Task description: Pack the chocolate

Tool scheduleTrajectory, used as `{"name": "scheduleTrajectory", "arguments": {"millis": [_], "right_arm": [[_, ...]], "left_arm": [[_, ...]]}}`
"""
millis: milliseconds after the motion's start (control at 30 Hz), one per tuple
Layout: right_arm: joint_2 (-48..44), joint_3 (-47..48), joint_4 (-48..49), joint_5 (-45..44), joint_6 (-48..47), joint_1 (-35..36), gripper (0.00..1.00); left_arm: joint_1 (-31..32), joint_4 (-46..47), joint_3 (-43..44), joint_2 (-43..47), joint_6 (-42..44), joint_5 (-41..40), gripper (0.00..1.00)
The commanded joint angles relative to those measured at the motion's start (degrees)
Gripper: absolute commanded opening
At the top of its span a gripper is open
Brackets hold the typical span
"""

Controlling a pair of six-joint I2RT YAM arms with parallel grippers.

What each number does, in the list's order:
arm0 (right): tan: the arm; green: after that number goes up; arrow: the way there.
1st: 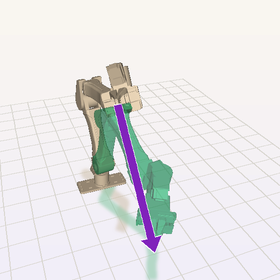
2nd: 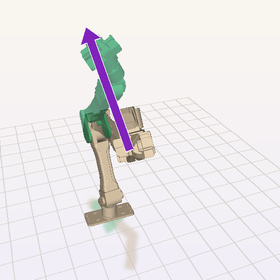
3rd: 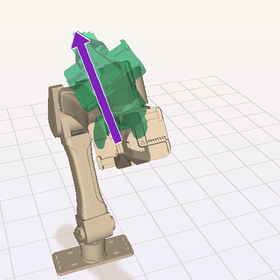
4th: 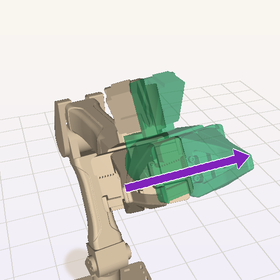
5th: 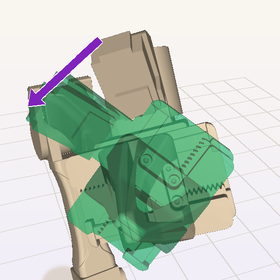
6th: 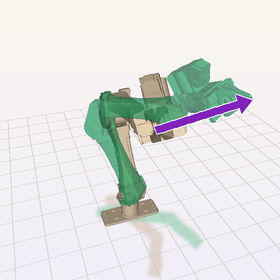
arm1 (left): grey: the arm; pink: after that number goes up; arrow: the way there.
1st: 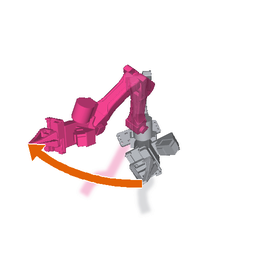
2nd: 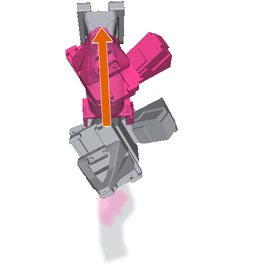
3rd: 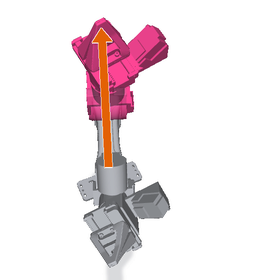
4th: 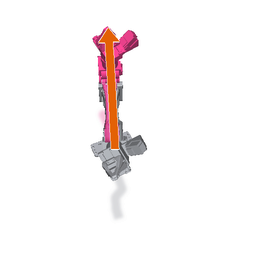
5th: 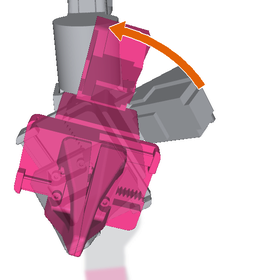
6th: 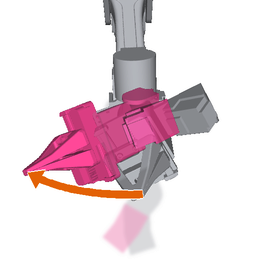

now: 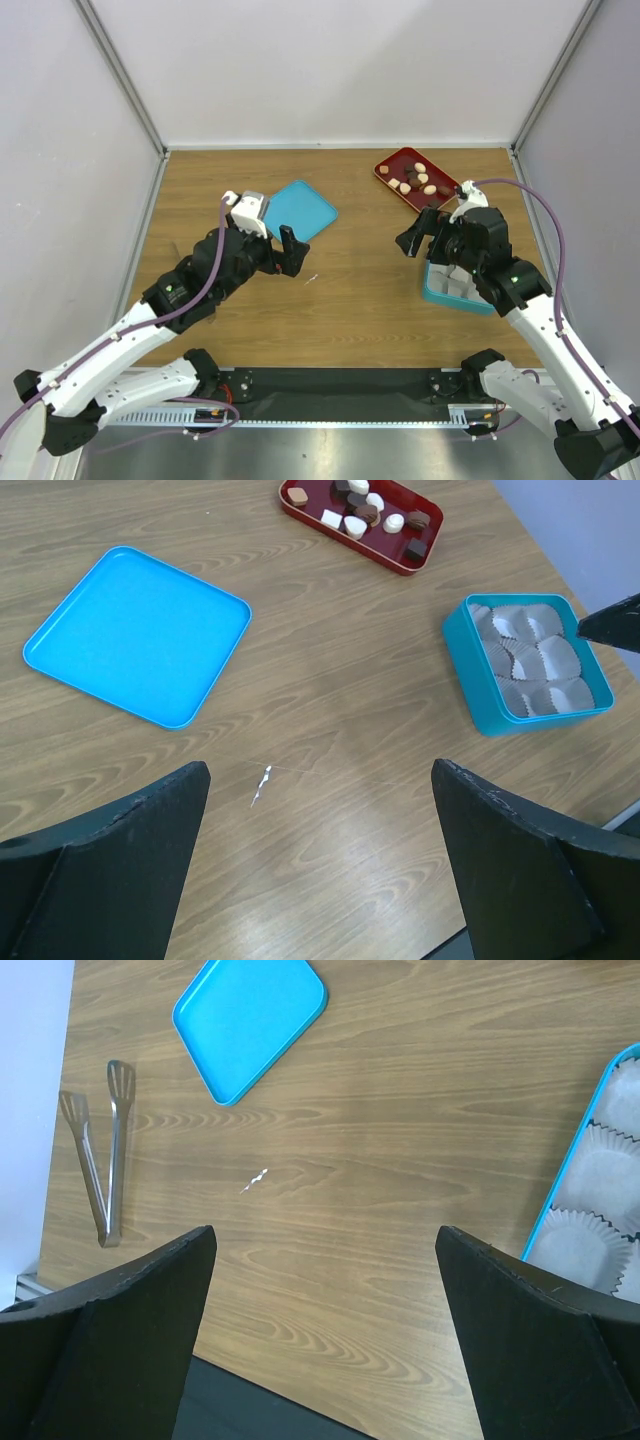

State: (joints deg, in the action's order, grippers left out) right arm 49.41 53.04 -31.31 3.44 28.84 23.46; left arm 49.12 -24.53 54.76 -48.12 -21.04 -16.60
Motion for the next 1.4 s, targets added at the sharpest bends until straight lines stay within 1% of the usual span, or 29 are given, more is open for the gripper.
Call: {"name": "scheduleTrajectory", "arguments": {"millis": [0, 167, 267, 367, 400, 433, 500, 567, 600, 633, 700, 733, 767, 800, 867, 900, 933, 967, 1033, 1067, 1100, 1133, 1167, 1267, 1367], "right_arm": [[-1.1, 1.5, 2.3, 0.7, 0.2, -0.5, 1.0], [-1.5, 0.8, 2.7, 0.4, 1.7, -1.0, 1.0], [-1.8, 0.0, 3.6, 1.5, 2.3, -1.5, 1.0], [-1.9, -0.6, 4.3, 3.0, 2.8, -1.8, 1.0], [-2.1, -0.6, 4.5, 3.1, 3.0, -1.7, 1.0], [-2.4, -0.7, 4.6, 3.8, 3.1, -1.8, 1.0], [-3.4, -1.6, 5.3, 4.5, 3.4, -1.8, 1.0], [-4.2, -2.2, 6.3, 5.7, 3.5, -1.8, 1.0], [-4.8, -2.8, 6.6, 6.1, 3.2, -1.8, 1.0], [-5.3, -3.1, 7.2, 7.2, 3.1, -1.8, 1.0], [-5.6, -3.5, 7.3, 7.9, 3.2, -1.8, 1.0], [-5.7, -3.5, 7.2, 8.0, 3.4, -1.8, 1.0], [-5.7, -3.5, 7.1, 8.1, 3.8, -1.7, 1.0], [-5.7, -3.5, 7.0, 8.0, 4.0, -1.8, 1.0], [-5.7, -3.6, 6.7, 8.6, 5.0, -1.8, 1.0], [-5.8, -3.7, 6.7, 8.9, 5.3, -1.8, 1.0], [-5.9, -3.7, 6.7, 9.4, 5.6, -1.8, 1.0], [-6.2, -4.1, 6.4, 9.6, 5.8, -1.8, 1.0], [-6.4, -4.5, 6.4, 9.7, 6.1, -1.8, 0.99], [-6.9, -5.0, 6.5, 9.7, 6.2, -1.8, 0.99], [-7.1, -5.0, 6.4, 9.7, 6.1, -1.8, 0.99], [-7.3, -5.0, 6.1, 9.7, 6.1, -1.8, 0.99], [-7.7, -4.8, 5.8, 9.7, 5.5, -1.8, 0.99], [-8.4, -4.2, 4.5, 9.1, 5.0, -2.0, 1.0], [-9.3, -4.3, 4.7, 9.0, 4.4, -2.2, 1.0]], "left_arm": [[0.2, 0.7, 2.3, -0.1, -0.8, -1.7, 1.0], [0.2, -0.3, 2.8, -0.7, -3.0, -4.3, 1.0], [-0.3, -2.4, 3.5, -1.5, -4.4, -7.9, 1.0], [-6.2, -7.8, 4.8, -2.9, -8.3, -7.7, 1.0], [-11.0, -10.2, 4.4, -3.3, -9.9, -7.2, 1.0], [-13.2, -11.2, 3.9, -3.3, -10.3, -7.0, 0.98], [-18.0, -13.9, 2.3, -3.1, -10.6, -10.9, 0.98], [-20.2, -14.9, 0.9, -3.3, -10.5, -15.9, 0.97], [-23.1, -15.1, -0.5, -3.4, -10.6, -16.3, 0.97], [-24.4, -14.2, -1.6, -3.8, -10.3, -16.1, 0.96], [-29.2, -11.4, -3.9, -4.9, -8.7, -12.9, 0.96], [-31.2, -10.9, -4.2, -7.2, -8.3, -10.8, 0.95], [-33.4, -10.4, -4.2, -8.6, -8.1, -8.4, 0.92], [-36.5, -8.4, -4.1, -10.1, -6.7, -3.8, 0.9], [-38.5, -7.7, -3.4, -15.5, -5.7, -2.6, 0.86], [-40.1, -8.8, -1.7, -17.5, -4.8, -2.8, 0.84], [-41.0, -9.2, -0.8, -19.6, -4.2, -2.6, 0.77], [-42.0, -9.9, 0.2, -24.3, -3.7, -2.5, 0.73], [-44.8, -10.6, 1.8, -27.8, -2.3, -2.0, 0.65], [-48.0, -10.5, 2.2, -29.5, -2.3, 1.2, 0.62], [-48.9, -8.7, 1.3, -29.7, -2.6, 4.4, 0.57], [-50.9, -7.7, 0.6, -29.5, -2.8, 7.4, 0.57], [-51.1, -6.8, 0.1, -29.4, -1.9, 8.0, 0.58], [-51.1, -7.8, 0.5, -31.2, -0.2, 10.4, 0.6], [-51.1, -9.3, -0.1, -33.2, 0.8, 10.5, 0.6]]}}
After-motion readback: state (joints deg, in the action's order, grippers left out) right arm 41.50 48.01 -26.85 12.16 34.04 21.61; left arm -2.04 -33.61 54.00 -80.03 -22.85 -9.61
